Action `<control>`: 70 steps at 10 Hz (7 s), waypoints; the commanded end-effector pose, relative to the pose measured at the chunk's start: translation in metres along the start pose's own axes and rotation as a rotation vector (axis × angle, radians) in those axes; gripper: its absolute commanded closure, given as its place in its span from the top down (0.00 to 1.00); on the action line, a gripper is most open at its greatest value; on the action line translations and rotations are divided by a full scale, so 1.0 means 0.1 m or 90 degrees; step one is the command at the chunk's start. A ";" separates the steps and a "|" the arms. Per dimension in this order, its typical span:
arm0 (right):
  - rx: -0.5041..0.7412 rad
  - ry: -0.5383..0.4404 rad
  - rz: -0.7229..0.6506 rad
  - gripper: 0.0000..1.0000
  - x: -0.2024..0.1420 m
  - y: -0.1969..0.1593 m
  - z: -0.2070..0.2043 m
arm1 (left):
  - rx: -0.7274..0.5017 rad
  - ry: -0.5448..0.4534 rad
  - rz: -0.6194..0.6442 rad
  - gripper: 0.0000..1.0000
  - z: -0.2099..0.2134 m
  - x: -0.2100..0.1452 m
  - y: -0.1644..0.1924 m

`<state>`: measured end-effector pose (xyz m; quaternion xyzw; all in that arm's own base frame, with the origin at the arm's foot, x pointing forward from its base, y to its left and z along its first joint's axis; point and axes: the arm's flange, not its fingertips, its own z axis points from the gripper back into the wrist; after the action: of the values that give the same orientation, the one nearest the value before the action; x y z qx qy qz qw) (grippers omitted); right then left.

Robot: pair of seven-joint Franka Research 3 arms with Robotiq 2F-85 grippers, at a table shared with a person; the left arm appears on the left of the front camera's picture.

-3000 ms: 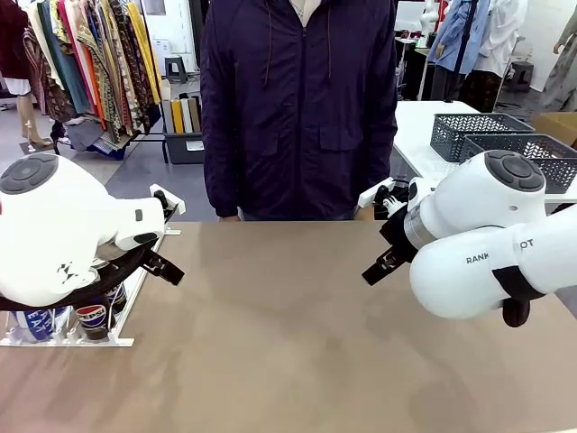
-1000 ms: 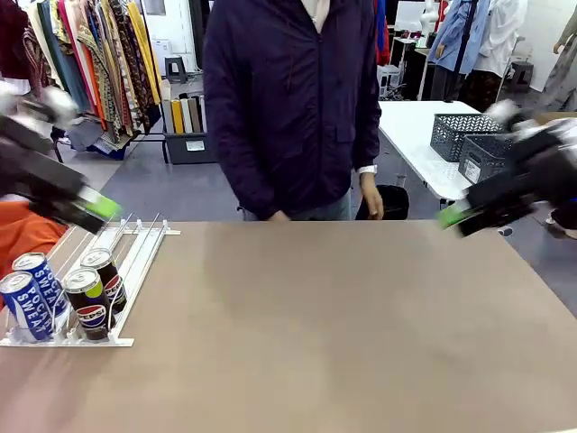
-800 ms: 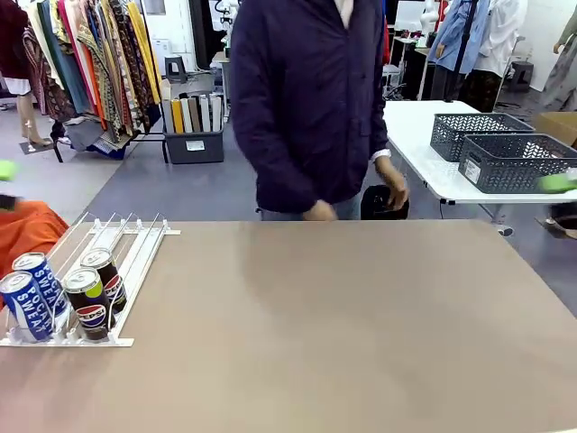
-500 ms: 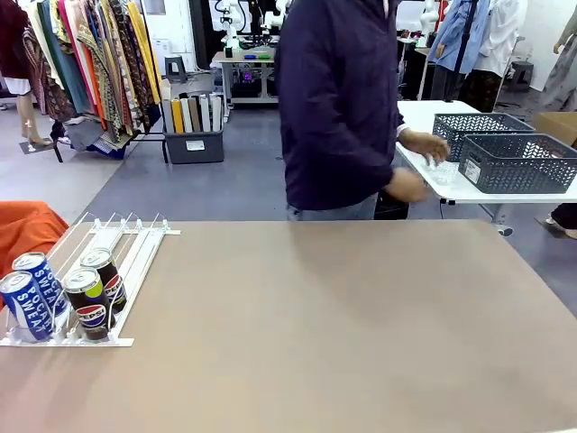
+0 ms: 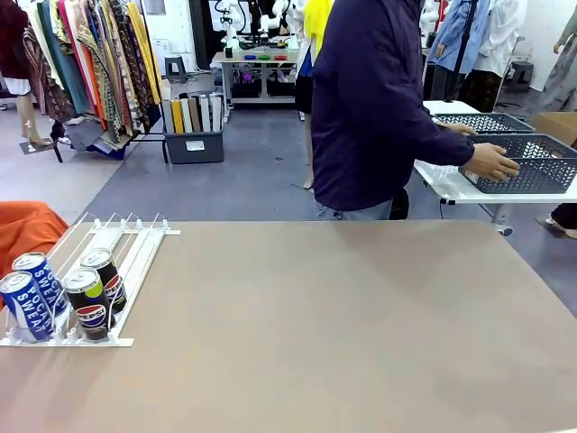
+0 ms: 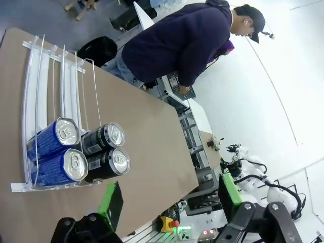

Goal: Retrieve and store the cans from the dispenser.
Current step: Pick up one can from the Automatic Can Dispenser and place it in the middle of the table.

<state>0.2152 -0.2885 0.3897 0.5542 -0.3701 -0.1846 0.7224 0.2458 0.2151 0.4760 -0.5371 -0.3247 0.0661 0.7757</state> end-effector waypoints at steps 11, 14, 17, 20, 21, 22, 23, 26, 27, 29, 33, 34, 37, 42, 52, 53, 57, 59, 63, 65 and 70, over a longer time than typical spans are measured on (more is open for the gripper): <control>0.004 -0.006 0.006 1.00 0.00 0.13 0.08 | 0.825 0.411 -0.319 1.00 -1.60 -0.08 -0.91; 0.004 -0.006 0.006 1.00 0.00 0.13 0.08 | 0.748 0.337 -0.293 1.00 -1.59 -0.02 -0.98; 0.004 -0.006 0.006 1.00 0.00 0.13 0.08 | 0.751 0.393 -0.297 1.00 -1.79 -0.08 -0.69; 0.004 -0.006 0.006 1.00 0.00 0.13 0.08 | 0.677 0.386 -0.249 1.00 -1.88 -0.08 -0.31; 0.004 -0.006 0.006 1.00 0.00 0.13 0.08 | 0.669 0.388 -0.230 1.00 -1.93 -0.08 -0.20; 0.004 -0.006 0.006 1.00 0.00 0.13 0.08 | 0.668 0.383 -0.218 1.00 -1.98 -0.08 -0.10; 0.004 -0.006 0.006 1.00 0.00 0.13 0.08 | 0.669 0.388 -0.199 1.00 -2.07 -0.10 0.01; 0.004 -0.006 0.006 1.00 0.00 0.13 0.08 | 0.672 0.376 -0.146 1.00 -2.17 -0.11 0.24; 0.004 -0.006 0.006 1.00 0.00 0.13 0.08 | 0.681 0.384 -0.137 1.00 -2.21 -0.12 0.28; 0.004 -0.006 0.006 1.00 0.00 0.13 0.08 | 0.697 0.388 -0.128 1.00 -2.26 -0.11 0.32; 0.004 -0.006 0.006 1.00 0.00 0.13 0.08 | 0.724 0.381 -0.120 0.12 -2.27 -0.10 0.31; 0.004 -0.006 0.006 1.00 0.00 0.13 0.08 | 0.725 0.378 -0.124 0.00 -2.26 -0.10 0.30; 0.004 -0.006 0.006 1.00 0.00 0.13 0.08 | 0.726 0.370 -0.117 0.00 -2.23 -0.08 0.31; 0.004 -0.006 0.006 1.00 0.00 0.13 0.08 | 0.721 0.351 -0.158 0.00 -2.07 -0.02 -0.04; 0.004 -0.006 0.006 1.00 0.00 0.13 0.08 | 0.506 0.172 -0.353 0.00 -0.86 -0.09 -1.68; 0.004 -0.006 0.006 1.00 0.00 0.13 0.08 | 0.575 0.134 -0.415 0.00 -0.79 -0.21 -2.01; 0.004 -0.006 0.006 1.00 0.00 0.13 0.08 | 0.508 0.154 -0.379 0.00 -0.86 -0.24 -1.80; 0.004 -0.006 0.006 1.00 0.00 0.13 0.08 | 0.442 0.188 -0.395 0.00 -1.43 -0.37 -1.98; 0.004 -0.006 0.006 1.00 0.00 0.13 0.08 | 0.385 0.429 -0.600 0.00 -3.30 -1.31 -2.41; 0.004 -0.006 0.006 1.00 0.00 0.13 0.08 | 0.382 0.498 -0.656 0.00 -4.15 -1.99 -2.27; 0.004 -0.006 0.006 1.00 0.00 0.13 0.08 | 0.404 0.562 -0.704 0.00 -5.46 -2.57 -1.95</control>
<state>0.2034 -0.2893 0.3994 0.5545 -0.3611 -0.1891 0.7255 0.3009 -0.3976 0.4126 -0.0372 -0.1760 -0.4764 0.8607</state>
